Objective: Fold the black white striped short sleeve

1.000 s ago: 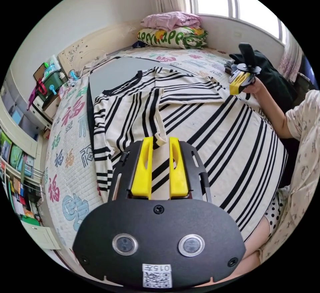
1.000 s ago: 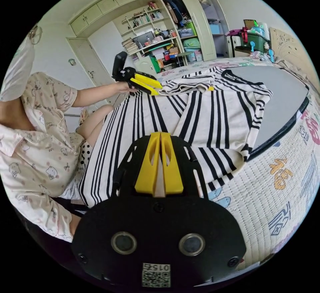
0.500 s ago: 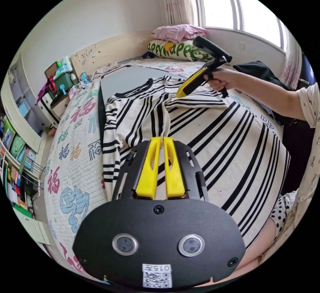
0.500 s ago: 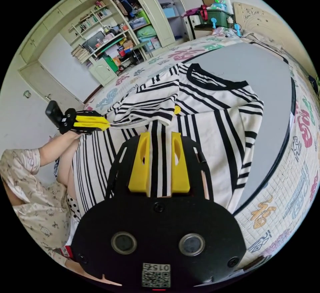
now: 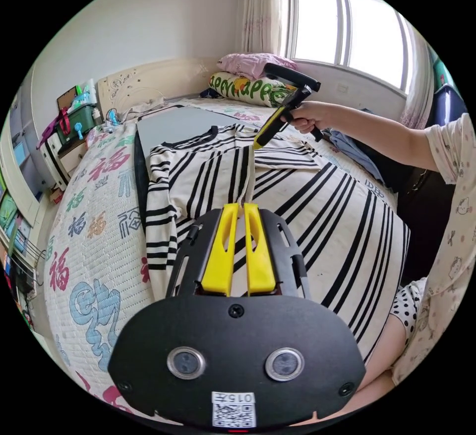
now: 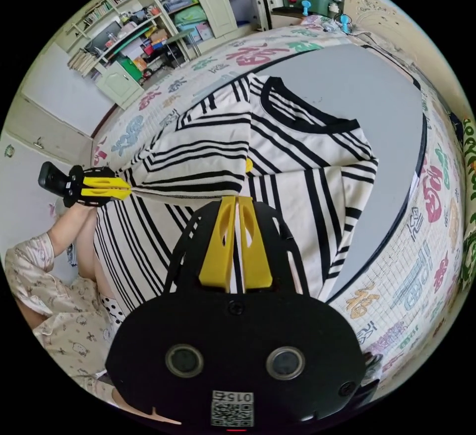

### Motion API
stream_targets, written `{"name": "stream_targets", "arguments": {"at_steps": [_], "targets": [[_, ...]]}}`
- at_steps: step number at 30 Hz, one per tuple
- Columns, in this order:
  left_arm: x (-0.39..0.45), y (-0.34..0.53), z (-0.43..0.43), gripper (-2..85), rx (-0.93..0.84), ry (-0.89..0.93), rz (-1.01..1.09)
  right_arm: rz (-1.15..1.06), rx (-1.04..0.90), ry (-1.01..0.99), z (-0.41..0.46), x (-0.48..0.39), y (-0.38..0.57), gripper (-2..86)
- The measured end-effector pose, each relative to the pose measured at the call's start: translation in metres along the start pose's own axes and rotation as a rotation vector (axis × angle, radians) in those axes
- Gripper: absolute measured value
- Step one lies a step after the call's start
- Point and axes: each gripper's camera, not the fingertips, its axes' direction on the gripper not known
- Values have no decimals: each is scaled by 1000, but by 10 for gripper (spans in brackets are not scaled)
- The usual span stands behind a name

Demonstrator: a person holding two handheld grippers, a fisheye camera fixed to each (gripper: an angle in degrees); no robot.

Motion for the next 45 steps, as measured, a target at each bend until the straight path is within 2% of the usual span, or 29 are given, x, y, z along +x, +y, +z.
{"name": "stream_targets", "arguments": {"at_steps": [3,5,9,13,16,21,27,31,35,38,42,45], "targets": [[-16,18,0,49,-12,76,-32,23,-44,0,21,16,8,60],[-30,31,-12,56,1,96,-51,58,-3,-37,14,35,13,63],[-65,48,-25,64,-22,-47,-100,98,165,-118,0,59,-8,61],[-70,36,1,82,-72,-96,-56,106,163,-115,53,45,-81,70],[-65,33,33,76,-150,-111,15,120,111,-73,109,36,-132,77],[-64,45,50,27,-155,-133,67,151,79,13,174,32,-182,55],[-79,74,52,7,-118,-127,49,121,89,138,207,17,-215,24],[-85,90,58,16,-117,-137,25,144,58,161,221,12,-230,35],[-85,100,53,58,-110,-146,-19,101,31,196,196,17,-210,60],[-68,102,31,68,-37,-142,-9,47,9,131,161,29,-168,76],[-25,86,41,79,4,34,25,48,-42,55,136,55,-98,84],[-6,76,69,83,-9,50,27,75,-55,-17,129,74,-56,83]]}}
